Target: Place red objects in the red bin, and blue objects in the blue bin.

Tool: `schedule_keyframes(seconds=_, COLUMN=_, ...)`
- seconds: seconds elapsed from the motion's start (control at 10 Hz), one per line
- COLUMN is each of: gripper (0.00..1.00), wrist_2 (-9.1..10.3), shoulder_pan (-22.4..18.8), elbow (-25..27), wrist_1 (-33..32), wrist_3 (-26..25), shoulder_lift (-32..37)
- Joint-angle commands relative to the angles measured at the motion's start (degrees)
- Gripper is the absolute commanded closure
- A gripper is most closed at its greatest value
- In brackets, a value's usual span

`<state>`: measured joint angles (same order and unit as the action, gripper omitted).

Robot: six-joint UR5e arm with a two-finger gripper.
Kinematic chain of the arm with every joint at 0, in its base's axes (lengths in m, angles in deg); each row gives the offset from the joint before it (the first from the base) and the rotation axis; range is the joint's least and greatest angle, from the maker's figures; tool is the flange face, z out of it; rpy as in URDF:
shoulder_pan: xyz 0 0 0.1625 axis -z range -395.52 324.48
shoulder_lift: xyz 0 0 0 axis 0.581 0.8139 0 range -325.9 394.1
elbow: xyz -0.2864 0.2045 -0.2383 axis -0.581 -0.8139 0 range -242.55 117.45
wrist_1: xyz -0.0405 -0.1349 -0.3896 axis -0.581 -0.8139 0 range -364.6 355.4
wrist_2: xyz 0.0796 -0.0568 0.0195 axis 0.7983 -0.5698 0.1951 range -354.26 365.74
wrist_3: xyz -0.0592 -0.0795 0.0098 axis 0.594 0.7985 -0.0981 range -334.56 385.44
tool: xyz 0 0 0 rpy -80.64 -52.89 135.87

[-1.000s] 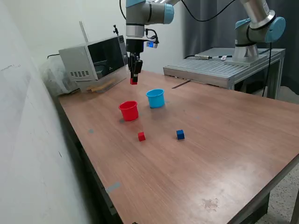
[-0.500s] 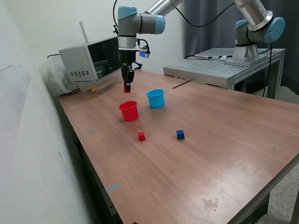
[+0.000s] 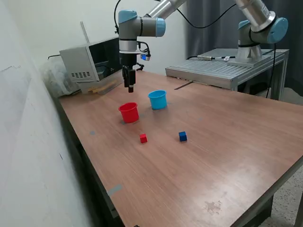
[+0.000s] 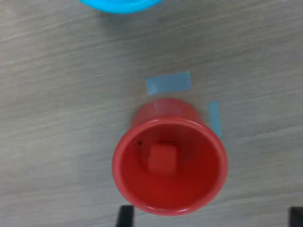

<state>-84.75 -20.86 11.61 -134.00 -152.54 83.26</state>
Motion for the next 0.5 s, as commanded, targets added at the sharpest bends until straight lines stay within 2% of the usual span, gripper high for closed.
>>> schedule_keyframes(seconds=0.0, gripper=0.00, wrist_2=-0.13, shoulder_pan=-1.2, elbow=1.9, wrist_1=0.5, wrist_3=0.0, shoulder_lift=2.8)
schedule_keyframes(seconds=0.1, gripper=0.00, wrist_2=0.05, shoulder_pan=-4.8, elbow=4.5, wrist_1=1.1, wrist_3=-0.3, shoulder_lift=6.2)
schedule_keyframes(seconds=0.2, gripper=0.00, wrist_2=0.31, shoulder_pan=-10.8, elbow=5.3, wrist_1=3.4, wrist_3=-1.7, shoulder_lift=8.5)
schedule_keyframes(seconds=0.4, gripper=0.00, wrist_2=0.40, shoulder_pan=-17.1, elbow=5.4, wrist_1=4.5, wrist_3=-9.0, shoulder_lift=8.8)
